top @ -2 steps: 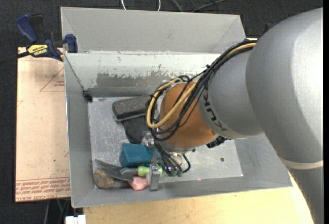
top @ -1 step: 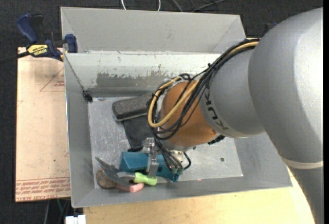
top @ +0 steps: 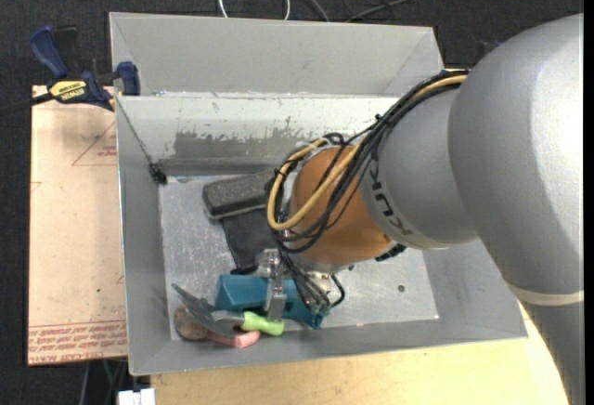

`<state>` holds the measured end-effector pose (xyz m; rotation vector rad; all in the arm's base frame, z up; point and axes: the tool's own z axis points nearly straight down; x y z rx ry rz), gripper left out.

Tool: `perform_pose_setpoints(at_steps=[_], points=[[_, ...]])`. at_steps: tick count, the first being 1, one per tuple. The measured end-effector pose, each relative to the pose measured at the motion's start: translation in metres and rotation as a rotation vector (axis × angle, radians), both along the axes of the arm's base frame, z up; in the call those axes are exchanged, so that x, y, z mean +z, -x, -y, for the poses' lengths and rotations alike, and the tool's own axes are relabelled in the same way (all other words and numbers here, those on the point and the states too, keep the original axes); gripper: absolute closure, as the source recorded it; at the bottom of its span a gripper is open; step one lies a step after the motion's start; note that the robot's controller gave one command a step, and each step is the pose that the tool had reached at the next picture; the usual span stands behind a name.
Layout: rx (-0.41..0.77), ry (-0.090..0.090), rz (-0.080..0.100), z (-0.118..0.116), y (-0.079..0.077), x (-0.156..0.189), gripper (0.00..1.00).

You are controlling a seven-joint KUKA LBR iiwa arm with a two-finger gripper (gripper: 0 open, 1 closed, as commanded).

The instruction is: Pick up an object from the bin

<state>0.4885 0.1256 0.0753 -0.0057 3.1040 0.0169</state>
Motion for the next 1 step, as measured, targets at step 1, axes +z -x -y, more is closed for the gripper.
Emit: perform_pose_setpoints(at_steps=[1], points=[[0.001, 0.001, -0.007, 0.0002, 0.002, 0.0076, 1.0]])
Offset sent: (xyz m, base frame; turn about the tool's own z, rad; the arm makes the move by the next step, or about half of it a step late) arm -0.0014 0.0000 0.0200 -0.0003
